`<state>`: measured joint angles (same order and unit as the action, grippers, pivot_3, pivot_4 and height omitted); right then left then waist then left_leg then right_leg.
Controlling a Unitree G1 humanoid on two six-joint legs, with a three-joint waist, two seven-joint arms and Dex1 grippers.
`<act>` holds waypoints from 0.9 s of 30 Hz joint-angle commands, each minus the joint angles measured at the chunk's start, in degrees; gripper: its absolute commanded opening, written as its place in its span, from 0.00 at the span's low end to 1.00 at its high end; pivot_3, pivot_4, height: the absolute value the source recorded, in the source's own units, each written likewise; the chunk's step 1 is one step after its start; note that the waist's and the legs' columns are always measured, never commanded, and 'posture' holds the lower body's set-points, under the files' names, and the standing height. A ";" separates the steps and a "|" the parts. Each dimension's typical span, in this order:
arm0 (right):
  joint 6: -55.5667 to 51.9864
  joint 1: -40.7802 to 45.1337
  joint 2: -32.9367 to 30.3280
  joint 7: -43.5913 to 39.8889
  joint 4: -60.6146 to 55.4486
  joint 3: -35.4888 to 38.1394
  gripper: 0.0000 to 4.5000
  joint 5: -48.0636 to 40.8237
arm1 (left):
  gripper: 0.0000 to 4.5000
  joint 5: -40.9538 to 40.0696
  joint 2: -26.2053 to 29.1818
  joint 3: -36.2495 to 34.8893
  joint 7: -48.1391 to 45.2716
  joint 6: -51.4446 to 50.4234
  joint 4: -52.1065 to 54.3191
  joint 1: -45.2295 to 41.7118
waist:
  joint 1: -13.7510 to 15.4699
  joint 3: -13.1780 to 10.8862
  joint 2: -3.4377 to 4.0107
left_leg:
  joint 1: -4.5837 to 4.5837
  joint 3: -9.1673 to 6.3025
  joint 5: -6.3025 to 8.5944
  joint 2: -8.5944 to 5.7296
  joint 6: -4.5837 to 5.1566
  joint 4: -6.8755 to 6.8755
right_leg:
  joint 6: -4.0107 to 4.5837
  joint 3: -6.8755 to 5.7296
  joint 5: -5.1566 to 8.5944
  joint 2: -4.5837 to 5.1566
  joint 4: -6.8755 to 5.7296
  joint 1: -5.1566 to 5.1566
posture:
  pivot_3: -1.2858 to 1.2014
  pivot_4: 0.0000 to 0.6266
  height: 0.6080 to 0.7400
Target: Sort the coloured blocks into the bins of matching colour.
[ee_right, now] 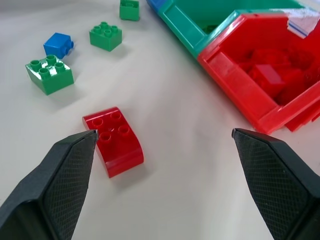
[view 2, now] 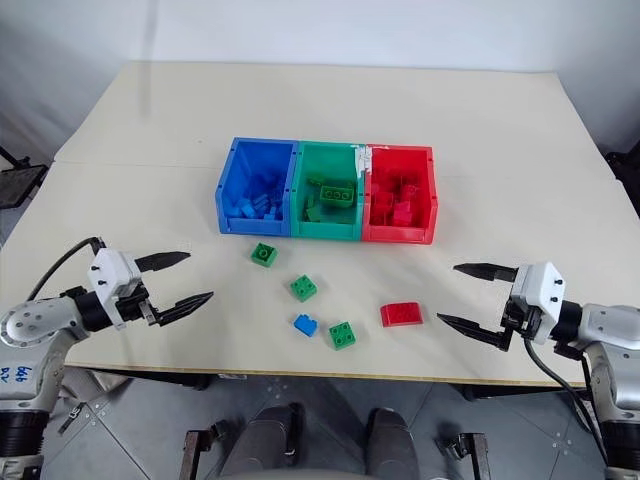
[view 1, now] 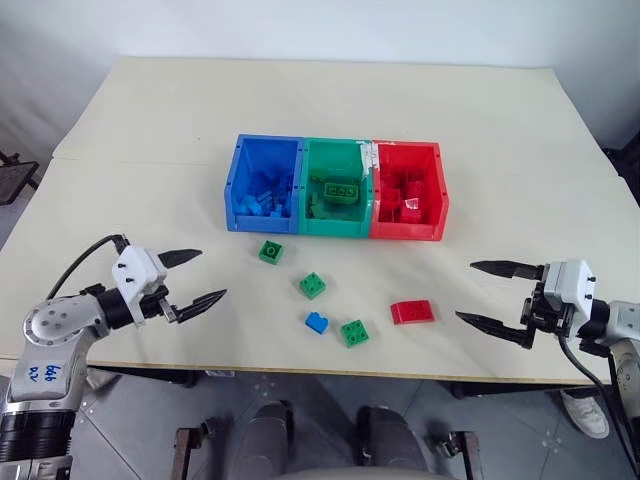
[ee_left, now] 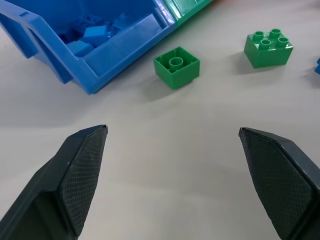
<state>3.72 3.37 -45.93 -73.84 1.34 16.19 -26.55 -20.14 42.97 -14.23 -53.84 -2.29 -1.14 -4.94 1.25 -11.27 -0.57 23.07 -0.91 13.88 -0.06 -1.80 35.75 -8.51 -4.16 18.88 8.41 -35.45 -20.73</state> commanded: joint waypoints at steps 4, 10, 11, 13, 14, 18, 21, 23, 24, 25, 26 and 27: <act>1.77 2.34 1.21 0.16 1.12 -0.64 1.00 -0.25 | 0.99 -2.41 0.69 -1.49 -0.94 -1.36 3.21 -0.09 | 0.07 0.00 0.00 | 0.01 0.00 0.03 -0.01 0.01 0.04 | 0.00 0.01 0.00 0.00 0.01 0.02 | 0.52 0.24 1.00; 3.39 1.10 0.76 0.75 1.96 1.24 1.00 -0.03 | 0.99 -3.40 -1.05 2.67 -1.81 -4.12 8.60 -1.19 | 0.25 0.00 0.00 | 0.03 -0.01 0.04 -0.01 0.03 0.12 | 0.00 0.01 0.00 0.00 0.00 0.03 | 0.52 0.24 1.00; 4.20 0.60 0.45 0.80 2.25 2.09 1.00 -0.02 | 0.99 -3.54 -1.89 4.42 -1.94 -4.61 10.21 -1.48 | 0.26 0.00 0.00 | 0.03 -0.01 0.04 -0.01 0.03 0.14 | 0.00 0.02 0.00 0.00 -0.01 0.04 | 0.52 0.24 1.00; 5.26 -0.52 -0.39 0.41 3.04 3.72 1.00 -0.15 | 0.99 -2.83 -3.25 8.03 -2.75 -4.60 12.77 -1.84 | 0.30 0.00 0.00 | 0.04 -0.01 0.05 -0.02 0.04 0.16 | -0.01 0.03 0.00 0.00 -0.03 0.04 | 0.52 0.24 1.00; 5.89 -1.24 -0.98 -0.03 3.64 4.36 1.00 0.01 | 0.99 -1.97 -3.75 9.80 -3.31 -4.04 13.50 -1.95 | 0.28 0.00 0.01 | 0.04 -0.01 0.08 -0.02 0.04 0.19 | -0.01 0.04 0.00 0.00 -0.03 0.06 | 0.52 0.24 1.00; 11.05 -5.69 -4.09 -3.34 8.31 6.84 1.00 1.84 | 0.99 0.63 -4.78 15.03 -4.74 -2.50 14.02 -2.65 | 0.25 0.00 0.01 | 0.01 0.04 0.09 -0.02 0.05 0.19 | -0.01 0.07 -0.01 -0.01 -0.02 0.06 | 0.52 0.24 1.00; 14.10 -8.13 -5.74 -5.02 12.32 7.72 1.00 2.67 | 0.99 1.37 -4.81 16.89 -5.70 -1.82 13.42 -3.49 | 0.16 0.00 0.01 | 0.01 0.06 0.09 -0.02 0.05 0.20 | -0.01 0.08 -0.01 -0.01 0.00 0.06 | 0.52 0.24 1.00; 17.34 -8.89 -6.05 -6.24 15.27 7.64 1.00 3.19 | 0.99 2.04 -4.77 17.38 -6.30 -0.42 12.46 -4.13 | 0.11 0.00 0.00 | 0.00 0.08 0.09 -0.02 0.06 0.22 | -0.01 0.10 -0.01 -0.01 0.00 0.07 | 0.52 0.24 1.00; 17.80 -8.88 -6.05 -6.52 16.11 7.31 1.00 3.22 | 0.99 2.34 -4.69 17.39 -6.44 0.13 11.99 -4.33 | 0.04 0.00 0.01 | -0.01 0.08 0.09 -0.02 0.06 0.22 | -0.01 0.09 -0.01 -0.01 -0.01 0.07 | 0.52 0.24 1.00; 18.11 -8.33 -5.78 -6.62 16.49 6.72 1.00 3.19 | 0.99 2.38 -4.65 17.19 -6.46 0.50 11.61 -4.42 | -0.05 0.00 0.01 | -0.02 0.10 0.09 -0.01 0.06 0.22 | -0.01 0.11 -0.01 -0.01 0.00 0.07 | 0.52 0.24 1.00; 17.49 -7.06 -5.15 -6.74 15.79 5.16 1.00 3.01 | 0.99 2.16 -4.58 16.52 -6.24 0.63 11.27 -4.29 | -0.15 -0.01 0.02 | -0.03 0.12 0.09 -0.01 0.06 0.22 | -0.01 0.14 -0.01 -0.01 -0.01 0.07 | 0.52 0.24 1.00; 17.01 -6.13 -4.73 -6.82 15.29 4.03 1.00 2.92 | 0.99 1.99 -4.54 16.05 -6.07 0.71 11.03 -4.19 | -0.29 -0.01 0.02 | -0.05 0.12 0.09 0.00 0.06 0.22 | -0.01 0.15 -0.01 -0.01 -0.02 0.07 | 0.52 0.24 1.00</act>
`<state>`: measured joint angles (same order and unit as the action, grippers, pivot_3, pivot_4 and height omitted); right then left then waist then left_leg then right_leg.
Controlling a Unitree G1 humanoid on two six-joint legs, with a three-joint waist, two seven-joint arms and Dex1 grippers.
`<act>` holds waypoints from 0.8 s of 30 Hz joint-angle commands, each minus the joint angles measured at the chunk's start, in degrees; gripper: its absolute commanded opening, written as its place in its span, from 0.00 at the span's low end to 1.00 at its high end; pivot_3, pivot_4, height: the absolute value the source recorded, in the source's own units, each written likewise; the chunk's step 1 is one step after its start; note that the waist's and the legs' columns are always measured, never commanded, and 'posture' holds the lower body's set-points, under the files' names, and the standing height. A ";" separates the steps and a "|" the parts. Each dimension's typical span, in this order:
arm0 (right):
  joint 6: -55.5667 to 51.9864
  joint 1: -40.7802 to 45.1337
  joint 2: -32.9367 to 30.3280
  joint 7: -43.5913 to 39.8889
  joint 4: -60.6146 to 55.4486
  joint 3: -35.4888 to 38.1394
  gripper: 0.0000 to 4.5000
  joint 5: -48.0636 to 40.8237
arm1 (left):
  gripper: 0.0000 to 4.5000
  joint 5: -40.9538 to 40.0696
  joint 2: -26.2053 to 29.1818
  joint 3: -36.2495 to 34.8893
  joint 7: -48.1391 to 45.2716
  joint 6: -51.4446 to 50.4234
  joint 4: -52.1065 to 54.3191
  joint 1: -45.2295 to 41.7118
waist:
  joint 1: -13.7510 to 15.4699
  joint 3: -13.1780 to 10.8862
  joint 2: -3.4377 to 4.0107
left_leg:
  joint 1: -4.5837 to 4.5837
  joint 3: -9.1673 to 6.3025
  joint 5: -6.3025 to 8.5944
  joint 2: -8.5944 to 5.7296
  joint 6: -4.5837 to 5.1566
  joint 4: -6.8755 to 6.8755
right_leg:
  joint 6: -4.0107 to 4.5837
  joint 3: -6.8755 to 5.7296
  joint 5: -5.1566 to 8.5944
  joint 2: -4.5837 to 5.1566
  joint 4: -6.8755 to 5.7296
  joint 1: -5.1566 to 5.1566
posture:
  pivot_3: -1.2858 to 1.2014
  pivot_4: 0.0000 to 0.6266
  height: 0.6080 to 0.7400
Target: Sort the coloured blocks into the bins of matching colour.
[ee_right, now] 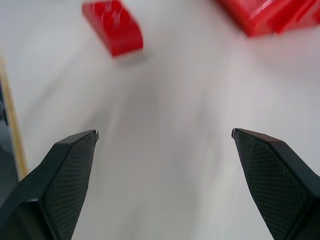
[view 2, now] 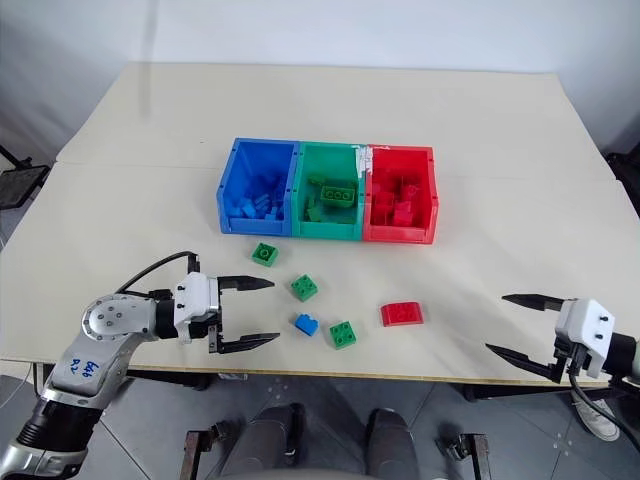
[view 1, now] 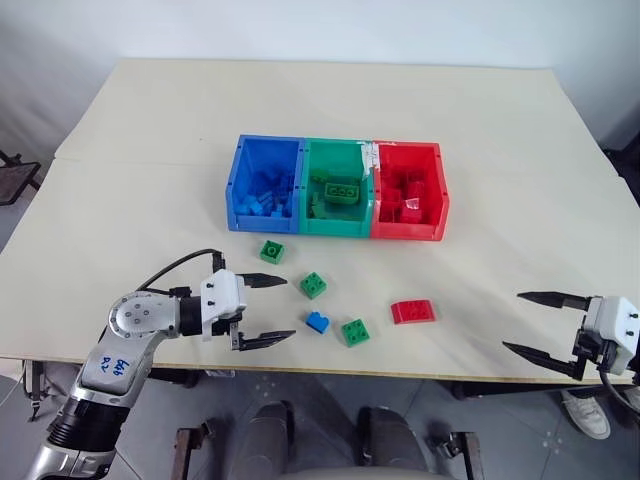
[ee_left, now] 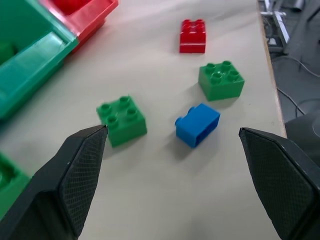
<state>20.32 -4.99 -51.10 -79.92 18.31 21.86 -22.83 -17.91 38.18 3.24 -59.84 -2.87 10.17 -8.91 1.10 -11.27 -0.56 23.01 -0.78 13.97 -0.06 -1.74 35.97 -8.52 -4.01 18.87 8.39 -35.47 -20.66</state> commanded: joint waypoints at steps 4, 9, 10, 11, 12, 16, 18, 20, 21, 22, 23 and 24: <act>-5.37 7.42 2.08 -1.21 -5.63 -7.85 1.00 -1.66 | 0.99 -0.50 0.55 -3.54 0.37 3.24 -1.34 1.21 | -0.47 -0.02 0.03 | -0.03 -0.01 -0.01 0.04 -0.01 0.04 | 0.00 0.01 0.00 -0.01 -0.07 0.00 | 0.52 0.24 1.00; -9.81 16.29 4.68 -3.06 -6.34 -17.37 1.00 1.12 | 0.99 -0.53 0.99 -6.12 1.33 4.34 -0.50 3.96 | -0.33 -0.03 0.05 | 0.00 -0.03 0.00 0.03 0.00 0.09 | 0.00 0.02 0.00 -0.01 -0.06 0.00 | 0.52 0.24 1.00; -9.91 18.49 5.60 -3.36 -4.53 -19.35 1.00 2.45 | 0.99 -0.66 1.12 -6.60 1.54 4.22 0.38 4.81 | -0.31 -0.03 0.05 | 0.00 -0.03 0.00 0.03 0.00 0.08 | 0.00 0.02 0.00 -0.01 -0.07 0.00 | 0.52 0.24 1.00; -9.88 20.32 6.36 -3.83 -2.76 -21.11 1.00 3.62 | 0.99 -0.82 1.28 -7.04 1.67 4.14 1.20 5.65 | -0.32 -0.03 0.05 | 0.00 -0.04 0.00 0.03 -0.01 0.09 | 0.00 0.02 0.00 -0.01 -0.07 0.00 | 0.52 0.24 1.00; -9.89 21.88 7.02 -4.49 -1.14 -22.60 1.00 4.43 | 0.99 -1.05 1.46 -7.42 1.76 3.94 2.08 6.45 | -0.30 -0.03 0.05 | 0.00 -0.03 0.00 0.02 0.00 0.09 | 0.00 0.02 0.00 -0.01 -0.06 0.00 | 0.52 0.24 1.00; -7.19 26.05 9.49 -6.30 4.29 -25.73 0.91 6.13 | 1.00 -3.01 2.41 -8.81 0.89 2.57 4.81 8.97 | 0.32 -0.04 0.06 | 0.05 -0.05 0.02 0.01 0.02 0.08 | 0.00 0.03 0.00 -0.01 -0.05 -0.04 | 0.52 0.24 1.00; -6.02 27.17 10.09 -6.75 6.13 -26.41 0.79 6.69 | 1.00 -3.91 3.13 -9.03 0.03 1.51 5.67 9.78 | 0.29 -0.05 0.07 | 0.06 -0.05 0.02 0.00 0.02 0.09 | 0.00 0.03 0.00 -0.01 -0.05 -0.04 | 0.52 0.24 1.00; -5.32 27.86 10.56 -7.26 7.08 -26.76 0.63 6.80 | 1.00 -4.17 3.34 -9.28 0.36 1.07 6.17 10.08 | 0.20 -0.05 0.08 | 0.06 -0.04 0.02 0.00 0.02 0.09 | 0.00 0.03 0.00 -0.01 -0.05 -0.03 | 0.52 0.24 1.00; -4.92 28.10 10.73 -7.47 7.47 -26.81 0.56 6.82 | 1.00 -4.06 3.25 -9.44 0.75 1.24 6.23 10.08 | 0.18 -0.05 0.08 | 0.05 -0.04 0.02 0.00 0.02 0.09 | 0.00 0.03 0.00 -0.01 -0.06 -0.04 | 0.52 0.24 1.00; -4.34 28.32 10.88 -7.49 7.78 -26.72 0.48 6.86 | 1.00 -4.04 3.15 -9.53 1.03 1.23 6.26 10.04 | 0.13 -0.05 0.08 | 0.04 -0.04 0.02 0.00 0.02 0.09 | 0.00 0.03 0.00 -0.02 -0.07 -0.03 | 0.52 0.24 1.00; -4.45 28.51 10.87 -7.64 7.77 -26.58 0.40 6.65 | 1.00 -4.06 3.05 -9.57 1.26 1.15 6.31 10.05 | 0.10 -0.05 0.08 | 0.04 -0.03 0.02 0.01 0.02 0.09 | 0.00 0.03 0.00 -0.02 -0.07 -0.04 | 0.52 0.24 1.00; -4.30 28.84 10.79 -7.55 7.14 -26.32 0.34 6.44 | 1.00 -3.91 2.87 -9.62 1.62 1.31 6.35 10.07 | 0.10 -0.05 0.08 | 0.04 -0.03 0.02 0.01 0.02 0.09 | 0.00 0.03 0.00 -0.02 -0.07 -0.04 | 0.52 0.24 1.00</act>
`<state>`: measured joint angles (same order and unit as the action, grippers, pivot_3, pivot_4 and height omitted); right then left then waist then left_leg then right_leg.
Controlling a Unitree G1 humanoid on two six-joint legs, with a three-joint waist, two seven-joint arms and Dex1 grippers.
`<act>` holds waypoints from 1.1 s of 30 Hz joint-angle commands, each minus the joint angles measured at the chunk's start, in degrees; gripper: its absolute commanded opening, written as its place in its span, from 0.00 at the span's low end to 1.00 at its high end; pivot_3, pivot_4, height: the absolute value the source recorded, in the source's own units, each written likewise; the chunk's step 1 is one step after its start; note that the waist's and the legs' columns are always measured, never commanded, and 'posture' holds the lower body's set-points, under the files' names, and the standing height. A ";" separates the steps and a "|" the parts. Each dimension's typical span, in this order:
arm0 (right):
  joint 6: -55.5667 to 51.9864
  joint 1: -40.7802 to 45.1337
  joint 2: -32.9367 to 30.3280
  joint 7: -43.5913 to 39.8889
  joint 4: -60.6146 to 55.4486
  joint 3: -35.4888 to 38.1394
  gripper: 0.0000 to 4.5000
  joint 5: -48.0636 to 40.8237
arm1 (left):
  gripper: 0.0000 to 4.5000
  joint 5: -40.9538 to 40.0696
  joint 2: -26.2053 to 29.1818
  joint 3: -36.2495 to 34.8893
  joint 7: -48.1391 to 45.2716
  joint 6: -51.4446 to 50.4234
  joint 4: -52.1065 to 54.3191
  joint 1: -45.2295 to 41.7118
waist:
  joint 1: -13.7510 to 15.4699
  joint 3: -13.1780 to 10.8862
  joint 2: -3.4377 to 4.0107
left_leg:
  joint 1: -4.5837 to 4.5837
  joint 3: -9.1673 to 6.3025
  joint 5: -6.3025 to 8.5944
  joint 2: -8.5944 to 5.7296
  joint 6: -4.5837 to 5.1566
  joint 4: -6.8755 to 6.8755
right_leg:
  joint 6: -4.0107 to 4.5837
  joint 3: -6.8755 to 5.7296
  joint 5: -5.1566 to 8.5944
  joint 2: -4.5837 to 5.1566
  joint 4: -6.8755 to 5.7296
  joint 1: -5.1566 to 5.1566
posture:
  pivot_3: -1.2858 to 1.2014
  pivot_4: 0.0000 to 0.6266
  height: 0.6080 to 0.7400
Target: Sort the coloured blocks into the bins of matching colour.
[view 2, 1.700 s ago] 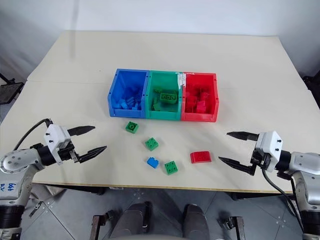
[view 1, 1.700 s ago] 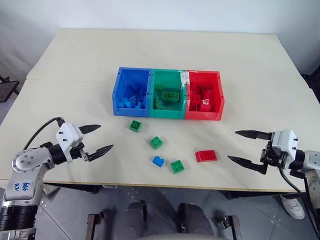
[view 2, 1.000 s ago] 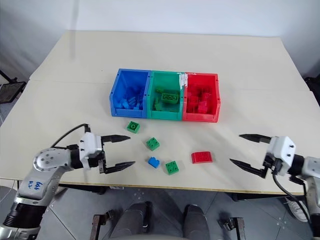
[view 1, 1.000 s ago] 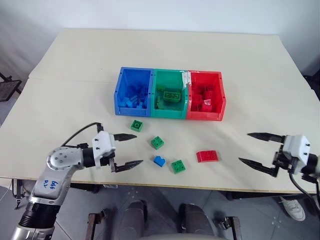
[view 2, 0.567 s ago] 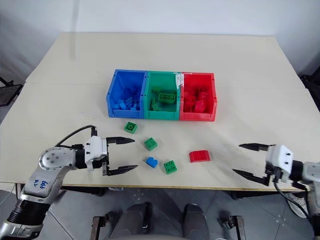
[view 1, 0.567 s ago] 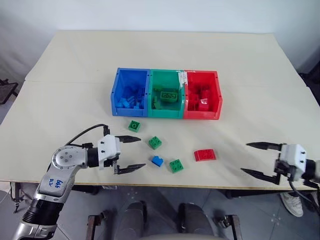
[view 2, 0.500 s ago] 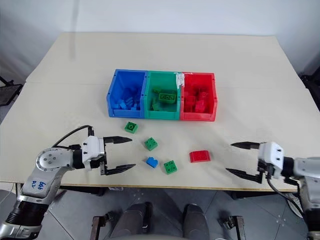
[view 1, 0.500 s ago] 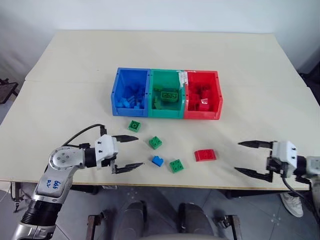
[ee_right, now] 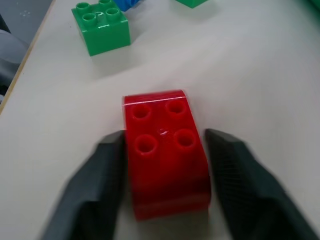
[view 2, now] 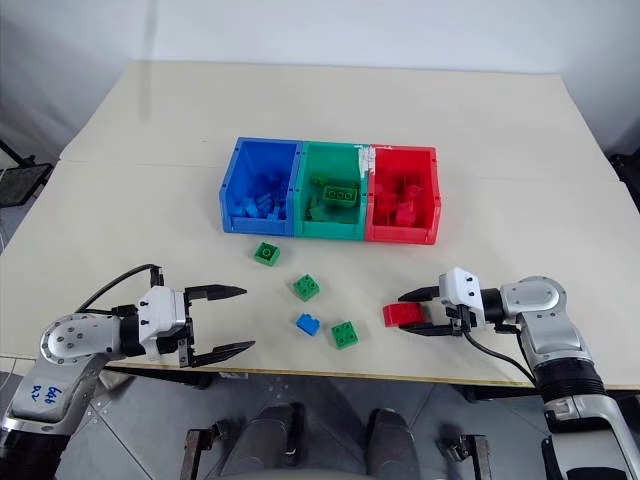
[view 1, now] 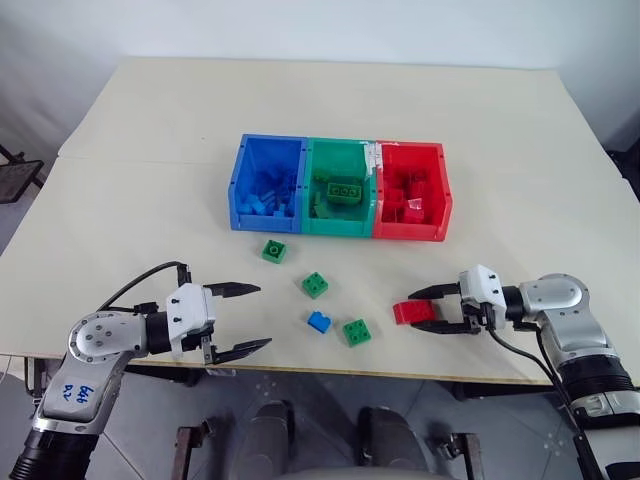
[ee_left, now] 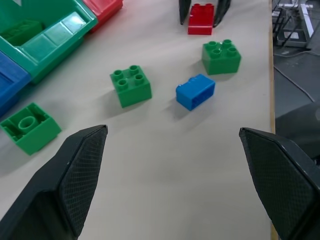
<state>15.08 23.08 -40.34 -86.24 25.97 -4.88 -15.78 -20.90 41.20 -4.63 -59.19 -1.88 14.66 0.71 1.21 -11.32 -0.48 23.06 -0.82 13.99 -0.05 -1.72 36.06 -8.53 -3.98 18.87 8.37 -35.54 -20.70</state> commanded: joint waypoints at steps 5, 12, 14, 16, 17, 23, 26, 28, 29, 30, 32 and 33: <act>-11.74 6.23 1.28 7.16 -7.72 4.58 0.33 -5.72 | 1.00 -0.52 -0.78 -2.30 2.83 0.38 1.72 0.90 | -0.45 -0.07 0.12 | 0.00 0.01 0.00 0.02 -0.01 0.00 | 0.00 0.00 0.00 0.00 -0.04 -0.04 | 0.52 0.24 1.00; -16.08 21.85 5.96 25.02 3.40 8.69 0.33 -2.15 | 1.00 -0.76 -0.97 -3.87 5.04 -0.75 2.06 2.59 | -0.79 -0.11 0.18 | 0.03 -0.01 0.02 0.03 -0.05 -0.08 | 0.01 0.02 0.01 -0.02 -0.02 -0.09 | 0.52 0.24 1.00; -13.95 26.10 8.17 30.44 8.86 7.98 0.33 1.39 | 1.00 -0.80 -1.27 -4.11 5.63 -1.03 2.51 2.92 | -1.57 -0.13 0.19 | 0.21 0.26 0.09 -0.04 0.07 0.01 | -0.07 0.25 -0.04 0.04 -0.08 -0.35 | 0.52 0.24 1.00; -12.44 28.65 10.11 33.84 12.81 8.40 0.33 2.68 | 1.00 -0.70 -1.45 -4.19 6.00 -1.18 2.79 3.04 | -1.57 -0.13 0.19 | 0.22 0.42 0.07 -0.02 0.06 -0.06 | -0.05 0.41 -0.03 0.04 -0.28 -0.62 | 0.52 0.24 1.00; -11.88 29.47 10.67 34.82 14.18 8.64 0.33 3.05 | 1.00 -0.65 -1.47 -4.18 6.09 -1.20 2.79 3.03 | -1.58 -0.13 0.19 | 0.22 0.46 0.07 0.01 0.05 -0.08 | -0.03 0.43 -0.02 0.04 -0.33 -0.68 | 0.52 0.24 1.00; -9.28 31.12 11.92 36.16 17.18 8.82 0.76 4.34 | 1.00 -0.42 -1.83 -4.13 6.84 -1.28 2.82 2.89 | -1.34 -0.13 0.19 | 0.28 0.57 0.09 0.02 0.08 -0.09 | -0.04 0.48 -0.02 0.03 -0.41 -0.72 | 0.52 0.24 1.00; -10.23 28.35 10.65 31.11 13.21 9.62 0.99 1.75 | 1.00 -0.61 -1.94 -4.13 6.96 -1.29 2.75 2.89 | -1.46 -0.13 0.19 | 0.28 0.57 0.10 0.03 0.10 -0.09 | -0.04 0.49 -0.03 0.03 -0.42 -0.72 | 0.52 0.24 1.00; -10.56 25.24 8.76 27.92 9.94 10.92 0.99 -0.27 | 1.00 -1.29 -2.15 -4.13 6.66 -1.54 2.33 2.49 | -1.47 -0.13 0.19 | 0.27 0.58 0.10 0.04 0.10 -0.10 | -0.04 0.49 -0.03 0.03 -0.42 -0.72 | 0.52 0.24 1.00; -10.95 22.86 7.41 25.56 7.58 12.13 0.99 -2.13 | 1.00 -1.79 -2.25 -4.01 6.39 -1.87 2.00 1.96 | -1.18 -0.13 0.19 | 0.28 0.58 0.10 0.04 0.11 -0.09 | -0.04 0.49 -0.03 0.03 -0.43 -0.72 | 0.52 0.24 1.00; -11.80 20.20 6.09 23.01 4.78 13.38 0.99 -4.35 | 1.00 -2.04 -2.33 -3.81 6.06 -2.00 1.59 1.31 | -0.93 -0.13 0.19 | 0.28 0.57 0.11 0.03 0.12 -0.08 | -0.04 0.48 -0.03 0.03 -0.41 -0.71 | 0.52 0.24 1.00; -12.72 14.03 3.55 18.79 -0.97 15.87 0.99 -8.09 | 1.00 -2.17 -2.49 -3.09 5.19 -1.94 0.42 -0.38 | -0.40 -0.13 0.19 | 0.30 0.57 0.17 0.02 0.21 -0.04 | -0.06 0.48 -0.03 0.04 -0.38 -0.68 | 0.52 0.24 1.00; -12.87 10.59 2.24 16.80 -3.78 17.08 0.99 -9.66 | 1.00 -2.11 -2.58 -2.56 4.68 -1.88 -0.29 -1.36 | -0.27 -0.13 0.19 | 0.31 0.58 0.19 0.01 0.23 -0.01 | -0.07 0.48 -0.04 0.04 -0.36 -0.66 | 0.52 0.24 1.00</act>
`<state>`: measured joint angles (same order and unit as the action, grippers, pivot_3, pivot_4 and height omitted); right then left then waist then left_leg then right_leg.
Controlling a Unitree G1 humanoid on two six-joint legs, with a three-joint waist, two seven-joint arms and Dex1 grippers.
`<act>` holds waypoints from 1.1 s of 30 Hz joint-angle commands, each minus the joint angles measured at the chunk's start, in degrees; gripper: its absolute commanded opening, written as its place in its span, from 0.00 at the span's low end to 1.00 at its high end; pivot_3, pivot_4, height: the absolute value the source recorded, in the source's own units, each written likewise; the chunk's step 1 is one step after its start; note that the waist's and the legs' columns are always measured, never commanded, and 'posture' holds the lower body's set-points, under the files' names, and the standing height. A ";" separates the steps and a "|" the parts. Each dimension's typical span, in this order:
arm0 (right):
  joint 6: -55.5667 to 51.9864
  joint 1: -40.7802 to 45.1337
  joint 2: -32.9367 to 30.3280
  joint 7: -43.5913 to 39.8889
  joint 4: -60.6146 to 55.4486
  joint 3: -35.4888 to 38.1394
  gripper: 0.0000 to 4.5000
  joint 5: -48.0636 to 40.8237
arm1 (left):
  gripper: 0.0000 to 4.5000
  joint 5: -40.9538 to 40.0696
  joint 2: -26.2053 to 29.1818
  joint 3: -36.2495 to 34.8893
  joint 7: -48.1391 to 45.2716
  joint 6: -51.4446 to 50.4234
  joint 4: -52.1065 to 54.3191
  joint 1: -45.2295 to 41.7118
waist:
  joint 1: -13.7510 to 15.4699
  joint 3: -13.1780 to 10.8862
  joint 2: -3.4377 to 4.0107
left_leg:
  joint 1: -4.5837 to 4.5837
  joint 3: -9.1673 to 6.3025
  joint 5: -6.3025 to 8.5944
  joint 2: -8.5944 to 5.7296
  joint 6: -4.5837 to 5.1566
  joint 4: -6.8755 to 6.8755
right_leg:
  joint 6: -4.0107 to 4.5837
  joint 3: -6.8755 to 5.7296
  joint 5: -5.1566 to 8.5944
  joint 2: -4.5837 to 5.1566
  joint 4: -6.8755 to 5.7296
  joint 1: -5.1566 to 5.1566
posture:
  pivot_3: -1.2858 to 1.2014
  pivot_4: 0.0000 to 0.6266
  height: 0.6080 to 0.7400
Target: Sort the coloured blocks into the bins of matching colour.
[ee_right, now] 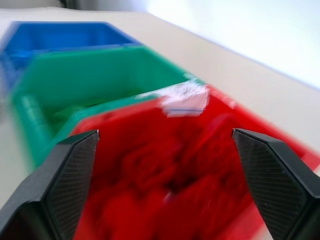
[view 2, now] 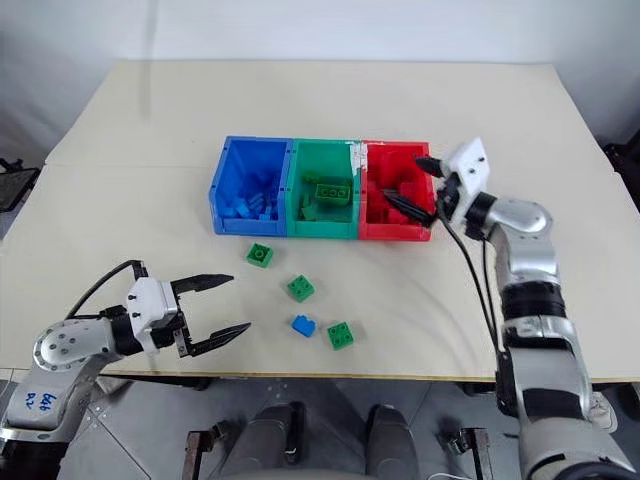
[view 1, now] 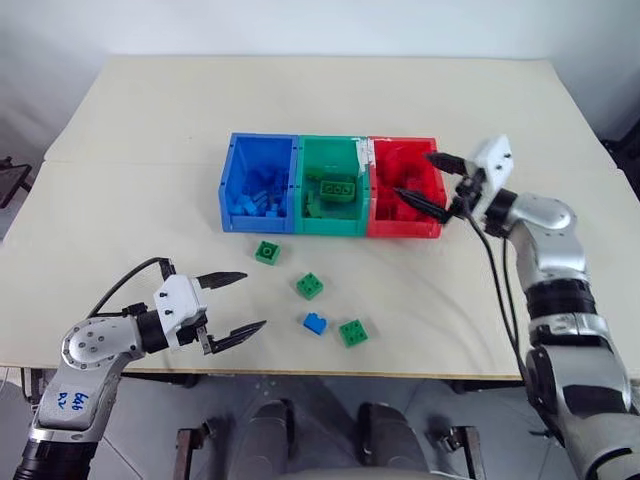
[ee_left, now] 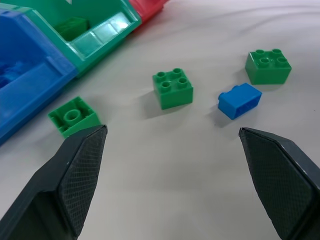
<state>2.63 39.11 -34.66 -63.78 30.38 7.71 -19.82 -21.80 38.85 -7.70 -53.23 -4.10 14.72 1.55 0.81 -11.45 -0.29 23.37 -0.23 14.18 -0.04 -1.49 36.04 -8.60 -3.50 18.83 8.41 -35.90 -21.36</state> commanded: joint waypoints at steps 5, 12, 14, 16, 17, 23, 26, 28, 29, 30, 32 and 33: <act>0.24 -23.32 -11.14 -12.59 -18.98 8.73 0.99 -7.68 | 1.00 -0.36 -0.30 4.65 -5.92 1.06 -4.44 -7.01 | 0.49 0.00 0.00 | -0.08 0.13 0.02 0.01 0.01 0.04 | -0.03 0.06 -0.02 0.00 0.13 0.02 | 0.52 0.24 1.00; 8.26 -37.25 -16.16 -16.99 -15.60 15.85 0.99 -6.54 | 1.00 0.81 -1.80 8.26 -10.17 5.32 -10.03 -11.92 | 0.18 0.00 -0.01 | -0.21 0.36 0.04 0.05 0.02 0.08 | -0.06 0.18 -0.03 0.00 0.15 0.02 | 0.52 0.24 1.00; 8.72 -37.62 -16.01 -17.06 -16.45 14.99 0.99 -6.53 | 1.00 0.84 -1.82 8.31 -10.54 5.51 -10.31 -11.79 | -0.26 0.00 -0.02 | -0.27 0.46 0.04 0.09 0.03 0.07 | -0.07 0.23 -0.04 0.00 0.14 0.02 | 0.52 0.24 1.00; 7.20 -36.68 -15.16 -17.30 -19.40 12.22 0.99 -7.05 | 1.00 0.70 -1.89 8.10 -10.64 5.87 -10.26 -11.25 | -0.72 -0.01 -0.02 | -0.29 0.49 0.03 0.12 0.02 0.07 | -0.07 0.25 -0.04 0.00 0.10 0.00 | 0.52 0.24 1.00; 5.60 -35.83 -14.69 -17.45 -21.43 10.22 0.99 -7.47 | 1.00 0.59 -2.07 7.69 -10.42 6.41 -10.21 -10.74 | -0.88 -0.01 -0.02 | -0.30 0.48 0.03 0.13 0.02 0.07 | -0.07 0.25 -0.04 0.00 0.07 0.00 | 0.52 0.24 1.00; -3.39 -26.72 -11.03 -18.92 -30.03 -4.11 0.99 -6.74 | 1.00 -0.43 -0.52 3.95 -10.58 8.43 -8.91 -5.14 | -1.17 -0.03 -0.06 | -0.32 0.50 0.05 0.17 -0.01 0.11 | -0.07 0.31 -0.04 -0.01 0.05 -0.03 | 0.52 0.24 1.00; -5.80 -22.12 -8.64 -19.91 -30.94 -10.45 0.99 -5.02 | 1.00 -0.09 0.42 1.87 -9.27 8.47 -8.29 -1.83 | -0.80 -0.03 -0.06 | -0.30 0.49 0.06 0.19 -0.01 0.13 | -0.06 0.32 -0.05 -0.02 0.04 -0.06 | 0.52 0.24 1.00; -5.73 -20.19 -7.30 -20.84 -30.77 -13.34 0.99 -4.23 | 1.00 0.03 0.87 0.76 -8.53 8.35 -7.77 0.13 | -0.24 -0.03 -0.07 | -0.25 0.43 0.09 0.16 0.03 0.16 | -0.06 0.31 -0.05 0.00 0.06 -0.06 | 0.52 0.24 1.00; -5.45 -19.23 -6.66 -21.24 -30.38 -14.76 0.99 -3.51 | 1.00 0.07 1.16 0.22 -8.18 8.15 -7.51 1.19 | -0.01 -0.04 -0.07 | -0.22 0.42 0.12 0.14 0.05 0.17 | -0.08 0.31 -0.05 0.02 0.09 -0.06 | 0.52 0.24 1.00; -5.25 -18.13 -5.89 -22.15 -29.89 -16.53 0.99 -2.89 | 1.00 -0.38 1.71 -0.47 -8.27 7.22 -6.99 2.70 | 0.10 -0.03 -0.09 | -0.20 0.43 0.15 0.13 0.07 0.19 | -0.09 0.31 -0.06 0.02 0.11 -0.06 | 0.52 0.24 1.00; -3.01 -15.73 -4.50 -25.23 -27.68 -21.19 0.99 -0.04 | 1.00 -0.55 1.89 -1.97 -7.18 6.51 -5.46 5.65 | -0.06 -0.02 -0.13 | -0.19 0.47 0.22 0.14 0.10 0.22 | -0.12 0.31 -0.08 0.02 0.15 -0.06 | 0.52 0.24 1.00; -0.87 -14.72 -3.59 -26.23 -26.09 -22.71 0.99 1.24 | 1.00 -0.57 1.81 -2.46 -6.63 6.27 -4.54 6.73 | -0.22 -0.02 -0.13 | -0.20 0.50 0.23 0.15 0.10 0.22 | -0.12 0.32 -0.08 0.02 0.16 -0.06 | 0.52 0.24 1.00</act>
<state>-0.71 23.82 -39.00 -86.92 3.35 -13.34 -19.97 -21.54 40.25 -8.60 -60.67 2.38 7.39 7.38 0.59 -11.47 -0.42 23.17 0.27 14.41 0.11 -1.39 36.26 -8.72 -3.19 18.75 8.43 -35.75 -21.43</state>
